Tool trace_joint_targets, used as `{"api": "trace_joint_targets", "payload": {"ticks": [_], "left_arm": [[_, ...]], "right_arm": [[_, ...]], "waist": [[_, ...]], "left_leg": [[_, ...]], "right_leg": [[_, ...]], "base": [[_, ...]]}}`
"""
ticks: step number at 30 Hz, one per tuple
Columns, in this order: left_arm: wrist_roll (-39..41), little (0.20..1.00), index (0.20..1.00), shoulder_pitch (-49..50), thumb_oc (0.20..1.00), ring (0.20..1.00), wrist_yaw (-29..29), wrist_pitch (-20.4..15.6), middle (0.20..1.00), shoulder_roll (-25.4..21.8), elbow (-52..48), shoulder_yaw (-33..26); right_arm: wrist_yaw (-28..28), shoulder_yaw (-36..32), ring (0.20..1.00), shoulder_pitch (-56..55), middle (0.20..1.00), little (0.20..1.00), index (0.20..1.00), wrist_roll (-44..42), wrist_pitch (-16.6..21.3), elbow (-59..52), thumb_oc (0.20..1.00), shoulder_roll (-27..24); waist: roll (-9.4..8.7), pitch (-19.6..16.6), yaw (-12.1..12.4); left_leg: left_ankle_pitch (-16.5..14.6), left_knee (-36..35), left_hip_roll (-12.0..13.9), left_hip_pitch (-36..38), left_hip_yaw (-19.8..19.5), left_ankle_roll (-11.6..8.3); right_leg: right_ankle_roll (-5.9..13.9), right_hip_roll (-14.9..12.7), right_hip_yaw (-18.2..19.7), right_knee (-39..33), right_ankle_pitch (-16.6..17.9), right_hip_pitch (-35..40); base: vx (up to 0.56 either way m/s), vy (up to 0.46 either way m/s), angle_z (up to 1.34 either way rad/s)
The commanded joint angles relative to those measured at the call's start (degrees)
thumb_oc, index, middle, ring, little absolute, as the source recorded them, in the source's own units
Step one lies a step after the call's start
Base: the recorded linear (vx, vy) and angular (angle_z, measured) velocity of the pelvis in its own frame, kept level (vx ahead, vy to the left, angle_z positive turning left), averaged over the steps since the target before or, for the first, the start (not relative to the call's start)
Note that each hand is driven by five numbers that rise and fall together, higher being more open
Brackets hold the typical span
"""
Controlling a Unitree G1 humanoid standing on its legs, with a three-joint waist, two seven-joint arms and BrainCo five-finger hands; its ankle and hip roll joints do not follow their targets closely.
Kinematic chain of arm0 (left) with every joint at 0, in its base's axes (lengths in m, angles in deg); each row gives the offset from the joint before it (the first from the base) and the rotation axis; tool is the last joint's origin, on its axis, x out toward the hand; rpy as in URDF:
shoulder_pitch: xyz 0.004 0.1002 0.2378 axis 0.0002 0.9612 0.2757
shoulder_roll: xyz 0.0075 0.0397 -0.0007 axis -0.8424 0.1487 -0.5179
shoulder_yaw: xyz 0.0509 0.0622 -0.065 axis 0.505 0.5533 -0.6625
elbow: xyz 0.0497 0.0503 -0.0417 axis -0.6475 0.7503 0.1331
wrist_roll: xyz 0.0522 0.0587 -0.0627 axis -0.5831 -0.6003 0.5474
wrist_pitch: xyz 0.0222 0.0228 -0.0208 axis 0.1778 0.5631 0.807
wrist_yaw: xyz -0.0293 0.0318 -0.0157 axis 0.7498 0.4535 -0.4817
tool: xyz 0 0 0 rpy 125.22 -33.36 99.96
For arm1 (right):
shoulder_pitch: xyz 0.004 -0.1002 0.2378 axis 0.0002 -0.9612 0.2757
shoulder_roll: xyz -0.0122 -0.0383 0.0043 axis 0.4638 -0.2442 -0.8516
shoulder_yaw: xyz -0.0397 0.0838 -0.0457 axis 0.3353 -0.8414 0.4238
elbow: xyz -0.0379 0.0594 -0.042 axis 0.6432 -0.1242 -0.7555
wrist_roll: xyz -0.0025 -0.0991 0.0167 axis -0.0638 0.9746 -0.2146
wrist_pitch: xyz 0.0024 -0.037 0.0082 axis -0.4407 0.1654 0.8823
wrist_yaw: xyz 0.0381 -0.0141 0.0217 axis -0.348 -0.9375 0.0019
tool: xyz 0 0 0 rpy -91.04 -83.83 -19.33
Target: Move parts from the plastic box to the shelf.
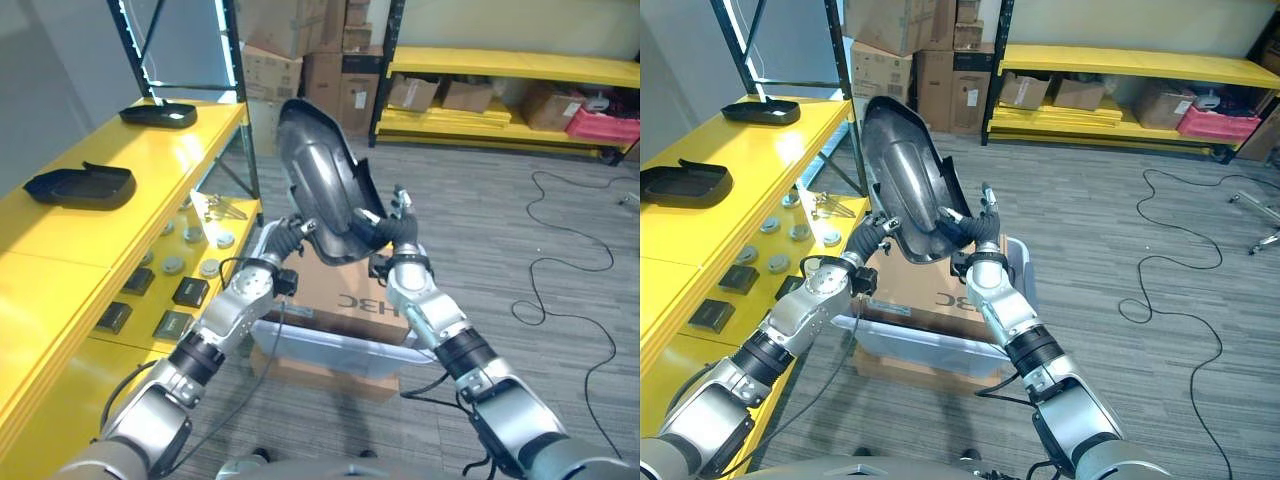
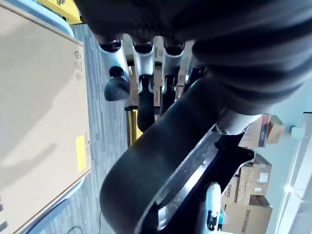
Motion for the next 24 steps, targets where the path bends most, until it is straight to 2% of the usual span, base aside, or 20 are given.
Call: {"api": "trace_joint_targets", "payload": {"ticks": [1,5,11,12,15,18,20,21,23,24], "left_arm": [[-1.98,0.2,0.2,-5.68,0.2,0.2,3.2,-9.38,0.2,0.71,-1.27,-3.07],[-3.79,0.2,0.2,-4.75,0.2,0.2,5.8,-10.94,0.2,-3.12,-3.54,-6.68],[-4.84,0.2,0.2,0.74,0.2,0.2,5.74,-11.95,0.2,-11.4,-9.23,-16.37],[-4.84,0.2,0.2,0.74,0.2,0.2,5.74,-11.95,0.2,-11.4,-9.23,-16.37],[-4.19,0.2,0.2,10.79,0.2,0.2,3.62,-11.46,0.2,-18.11,-17.44,-29.47],[-4.47,0.2,0.2,15.34,0.2,0.2,1.55,-11.96,0.2,-20.53,-19.96,-34.72],[-4.94,0.2,0.2,17.23,0.2,0.2,0.28,-12.67,0.2,-21.59,-20.49,-36.6],[-3.99,0.2,0.2,18.37,0.2,0.2,-1.33,-13.77,0.2,-22.1,-20.24,-37.49],[-2.89,0.2,0.2,19.3,0.2,0.2,-3.83,-15.94,0.2,-21.93,-19.41,-37.75],[-1.97,0.2,0.2,22.47,0.2,0.2,-4.02,-18.48,0.2,-21.42,-19.52,-39.38]], "right_arm": [[0.59,-4.45,1.0,3.02,1.0,1.0,1.0,0.25,5.34,-2.23,1.0,-0.61],[1.03,-7.05,1.0,1.03,1.0,1.0,1.0,-0.23,6.41,-3.89,1.0,-2.65],[-1.68,-12.81,1.0,-5.26,1.0,1.0,1.0,-0.37,7.9,-8.84,1.0,-5.51],[-1.68,-12.81,1.0,-5.26,1.0,1.0,1.0,-0.37,7.9,-8.84,1.0,-5.51],[-4.65,-18.44,1.0,-12.71,1.0,1.0,1.0,0.35,7.8,-15.47,1.0,-7.01],[-4.03,-20.53,1.0,-16.07,1.0,1.0,1.0,0.47,7.76,-18.39,1.0,-7.36],[-3.51,-22.05,1.0,-18.43,1.0,1.0,1.0,0.36,7.91,-19.87,1.0,-7.98],[-2.95,-23.63,1.0,-20.54,1.0,1.0,1.0,-0.62,8.11,-20.89,1.0,-8.95],[-1.45,-26.89,1.0,-24.71,1.0,1.0,1.0,-0.96,9.0,-22.19,1.0,-10.29],[-3.46,-30.65,1.0,-27.48,1.0,1.0,1.0,-2.63,10.13,-21.38,1.0,-10.16]], "waist": [[0.12,-2.11,1.81],[0.19,-2.11,2.07],[0.64,-2.05,3.12],[0.64,-2.05,3.12],[1.42,-1.62,5.62],[1.86,-1.33,6.38],[2.06,-1.21,6.04],[2.17,-1.23,5.09],[2.36,-1.43,2.49],[1.8,-1.15,2.26]], "left_leg": [[-4.41,2.2,-0.86,-0.47,-0.35,1.74],[-4.28,1.95,-1.02,-0.56,-0.71,1.68],[-4.11,1.05,-1.64,-0.82,-1.48,1.79],[-4.11,1.05,-1.64,-0.82,-1.48,1.79],[-3.79,-0.26,-3.21,-1.92,-4.23,2.6],[-3.17,-1.17,-3.92,-2.55,-6.82,3.21],[-2.85,-1.3,-4.5,-3.22,-8.99,3.55],[-2.14,-1.34,-5.15,-4.2,-11.26,3.9],[-1.2,-1.48,-6.48,-5.31,-16.78,4.29],[0.53,-1.41,-7.82,-7.49,-21.55,3.88]], "right_leg": [[3.2,-0.58,-1.01,2.31,-5.48,0.37],[3.28,-0.68,-1.16,2.16,-5.41,0.44],[3.69,-1.13,-1.65,1.64,-5.12,0.45],[3.69,-1.13,-1.65,1.64,-5.12,0.45],[4.67,-2.48,-2.13,2.37,-5.16,0.05],[4.73,-2.43,-0.84,4.12,-6.16,-0.76],[4.25,-1.29,1.32,5.42,-7.2,-1.66],[3.41,0.58,4.11,6.84,-8.03,-2.88],[1.27,5.53,11.51,10.48,-10.45,-5.03],[-0.79,8.04,10.77,11.63,-11.54,-6.21]], "base": [[0.0,0.0,0.0],[0.0,0.0,0.0],[0.0,0.0,0.01],[0.0,0.0,0.0],[-0.03,0.028,0.04],[-0.02,0.011,0.26],[-0.04,-0.009,0.45],[-0.05,-0.014,0.88],[-0.1,-0.053,3.89],[-0.23,-0.163,5.09]]}}
